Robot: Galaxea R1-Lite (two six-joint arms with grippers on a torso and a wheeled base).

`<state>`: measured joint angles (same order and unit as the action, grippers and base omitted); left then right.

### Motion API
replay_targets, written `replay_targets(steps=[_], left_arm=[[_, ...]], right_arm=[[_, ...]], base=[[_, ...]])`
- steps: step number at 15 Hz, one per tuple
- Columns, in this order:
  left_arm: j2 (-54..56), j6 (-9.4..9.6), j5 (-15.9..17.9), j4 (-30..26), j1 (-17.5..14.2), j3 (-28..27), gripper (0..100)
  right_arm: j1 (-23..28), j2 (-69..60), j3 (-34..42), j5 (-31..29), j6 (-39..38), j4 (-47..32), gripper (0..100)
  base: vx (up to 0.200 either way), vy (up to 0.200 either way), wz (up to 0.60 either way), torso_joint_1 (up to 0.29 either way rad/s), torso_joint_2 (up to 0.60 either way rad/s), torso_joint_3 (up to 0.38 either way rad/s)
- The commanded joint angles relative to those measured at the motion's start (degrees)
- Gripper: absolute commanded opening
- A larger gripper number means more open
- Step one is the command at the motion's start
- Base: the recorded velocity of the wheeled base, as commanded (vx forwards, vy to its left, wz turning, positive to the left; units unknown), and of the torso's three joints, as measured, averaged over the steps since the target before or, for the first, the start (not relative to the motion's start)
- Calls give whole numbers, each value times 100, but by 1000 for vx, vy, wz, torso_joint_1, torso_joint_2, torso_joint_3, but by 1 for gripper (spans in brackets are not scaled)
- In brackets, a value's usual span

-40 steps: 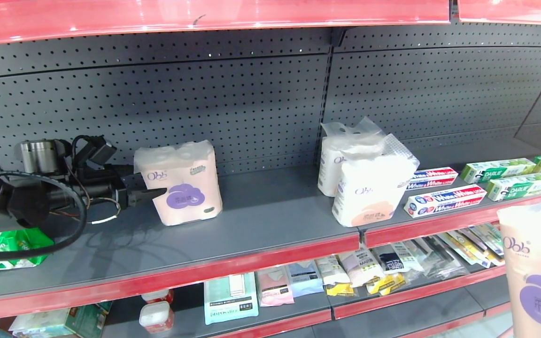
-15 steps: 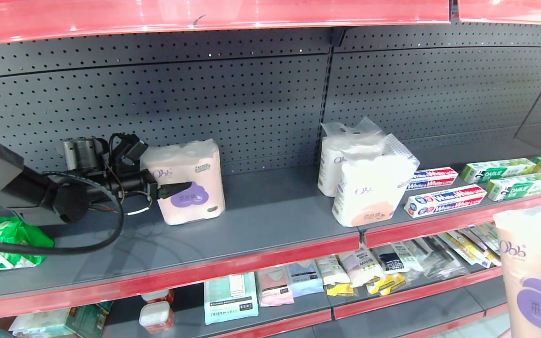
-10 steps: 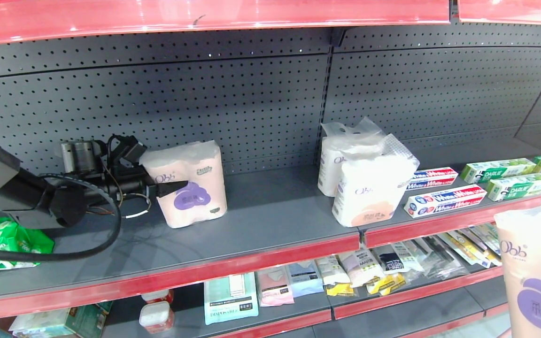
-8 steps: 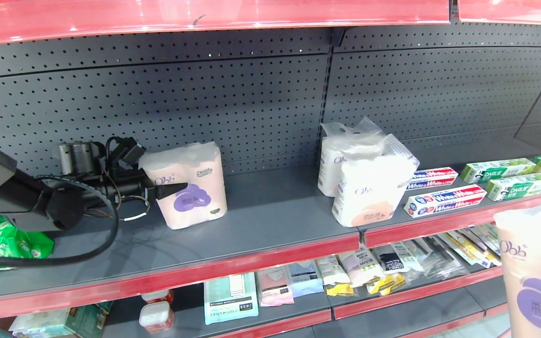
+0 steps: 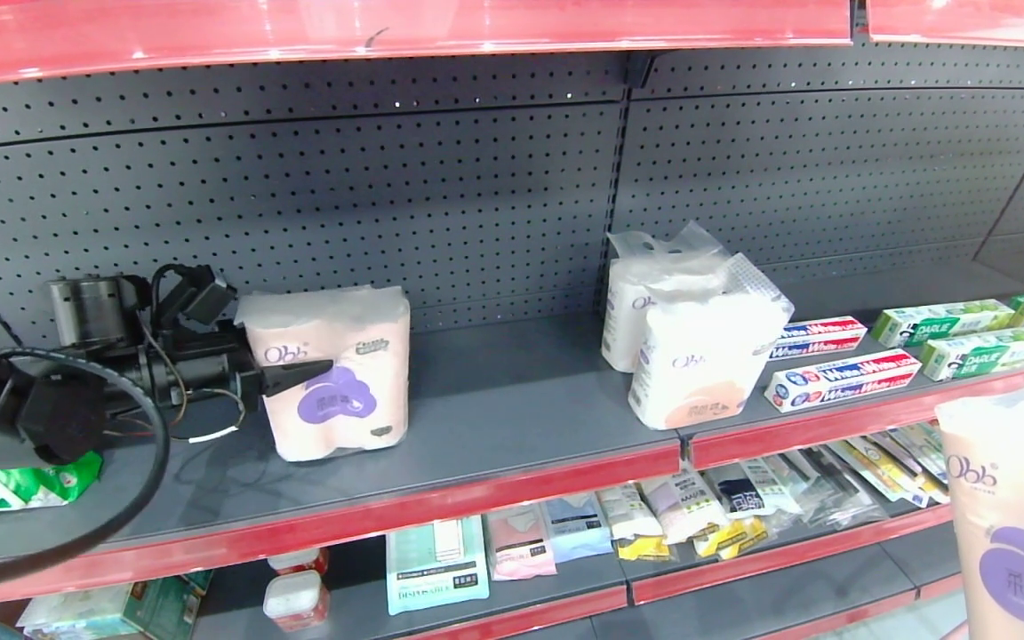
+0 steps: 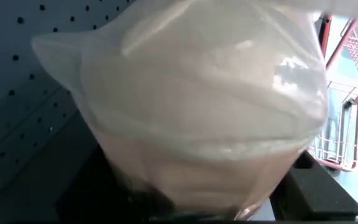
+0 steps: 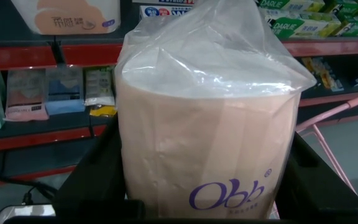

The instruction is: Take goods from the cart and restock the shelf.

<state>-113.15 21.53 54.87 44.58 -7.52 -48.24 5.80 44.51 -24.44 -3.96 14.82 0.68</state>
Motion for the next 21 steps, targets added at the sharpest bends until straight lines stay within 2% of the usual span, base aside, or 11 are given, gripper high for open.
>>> replay_targets(steps=[1, 3, 7, 13, 21], left_arm=[[285, 62, 68, 95, -206, 350, 0], [347, 203, 235, 332, -338, 702, 0], [408, 211, 402, 771, -443, 1370, 0], [487, 220, 639, 833, -584, 1677, 0], [478, 220, 964, 833, -751, 1669, 0]], right_arm=[[0, -4, 1, 1, 3, 2, 0], [0, -4, 1, 1, 12, 2, 0], [0, -4, 1, 1, 3, 2, 0], [0, 5, 1, 1, 3, 11, 0], [0, 32, -8, -8, 12, 11, 0]], base=[[0, 0, 0, 0, 0, 0], [0, 0, 0, 0, 0, 0], [0, 0, 0, 0, 0, 0], [0, 0, 0, 0, 0, 0], [0, 0, 0, 0, 0, 0]])
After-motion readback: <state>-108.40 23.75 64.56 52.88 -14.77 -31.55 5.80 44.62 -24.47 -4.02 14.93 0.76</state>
